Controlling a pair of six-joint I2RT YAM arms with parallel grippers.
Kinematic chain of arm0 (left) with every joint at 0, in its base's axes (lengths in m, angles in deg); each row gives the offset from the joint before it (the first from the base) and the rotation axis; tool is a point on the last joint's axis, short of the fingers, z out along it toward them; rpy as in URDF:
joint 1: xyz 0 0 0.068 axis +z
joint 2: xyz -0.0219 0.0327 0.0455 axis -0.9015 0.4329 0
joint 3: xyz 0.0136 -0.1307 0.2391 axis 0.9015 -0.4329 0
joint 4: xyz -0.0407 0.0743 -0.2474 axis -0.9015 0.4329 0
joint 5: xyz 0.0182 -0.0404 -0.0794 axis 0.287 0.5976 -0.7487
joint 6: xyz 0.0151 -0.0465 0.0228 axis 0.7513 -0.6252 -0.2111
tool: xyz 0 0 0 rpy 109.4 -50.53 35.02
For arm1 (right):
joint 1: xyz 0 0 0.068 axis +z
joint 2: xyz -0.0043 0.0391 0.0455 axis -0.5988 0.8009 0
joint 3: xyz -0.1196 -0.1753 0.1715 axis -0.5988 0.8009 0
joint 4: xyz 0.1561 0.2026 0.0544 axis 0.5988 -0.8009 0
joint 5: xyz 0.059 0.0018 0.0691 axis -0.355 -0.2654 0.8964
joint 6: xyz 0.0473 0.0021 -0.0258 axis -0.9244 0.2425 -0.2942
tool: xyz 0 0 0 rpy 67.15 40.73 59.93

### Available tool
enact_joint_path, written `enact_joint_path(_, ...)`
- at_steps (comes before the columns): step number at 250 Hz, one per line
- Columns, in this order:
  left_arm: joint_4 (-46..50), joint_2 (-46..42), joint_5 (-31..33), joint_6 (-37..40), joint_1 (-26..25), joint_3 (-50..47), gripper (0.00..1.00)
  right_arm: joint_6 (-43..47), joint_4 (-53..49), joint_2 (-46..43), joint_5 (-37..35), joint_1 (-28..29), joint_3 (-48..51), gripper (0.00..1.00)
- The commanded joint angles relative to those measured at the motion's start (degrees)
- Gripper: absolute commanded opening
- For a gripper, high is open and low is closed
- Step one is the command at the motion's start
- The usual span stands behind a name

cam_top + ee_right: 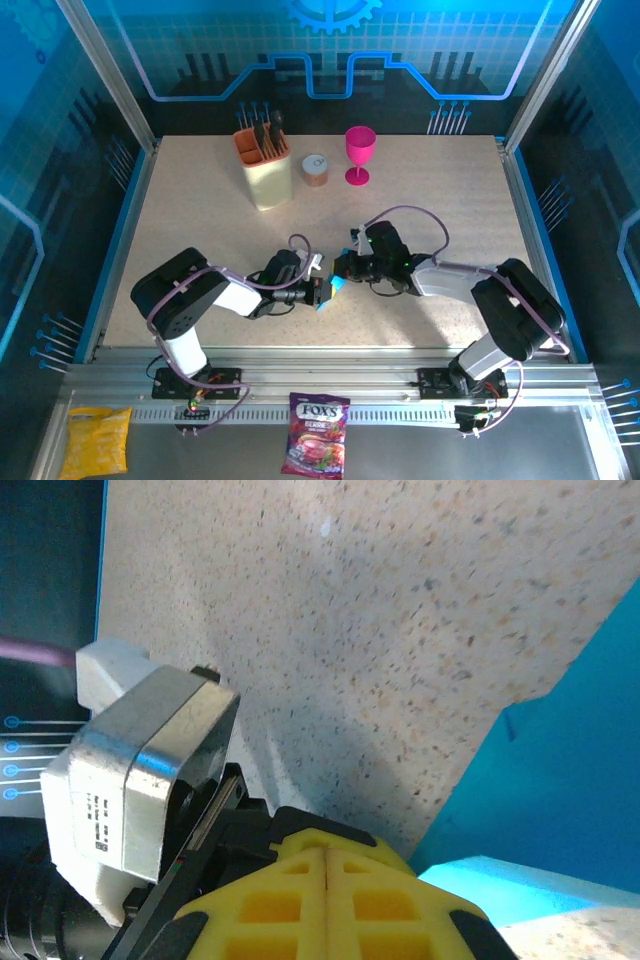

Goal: Fold a paper plane with a square sheet of paper (pick it up from the middle)
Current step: Fold the wing for the fifth time at the center of the table.

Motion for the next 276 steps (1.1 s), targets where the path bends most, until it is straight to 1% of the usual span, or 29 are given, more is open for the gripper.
enact_joint_path(1,3.52,2.28,0.2,0.66,0.4,-0.43,0.0,-2.04,3.56,2.43,-2.64,2.27,1.03,0.01)
enact_joint_path(66,4.19,2.28,0.04,1.02,0.42,-0.19,0.0,-5.81,5.71,5.78,-10.54,6.08,1.15,0.0)
enact_joint_path(129,4.07,2.61,-0.15,1.06,0.49,-0.17,0.0,-7.88,3.62,7.57,-15.64,6.58,0.48,0.0)
enact_joint_path(160,4.03,2.63,-0.14,1.08,0.49,-0.1,0.0,-7.31,3.09,7.66,-15.91,6.33,0.31,0.0)
enact_joint_path(214,3.93,2.64,-0.25,1.15,0.48,-0.32,0.0,-6.85,3.09,8.82,-14.37,4.86,0.56,0.0)
enact_joint_path(276,3.77,2.73,-0.23,1.0,0.49,-0.28,0.0,-7.35,2.58,8.38,-15.36,4.14,1.93,0.0)
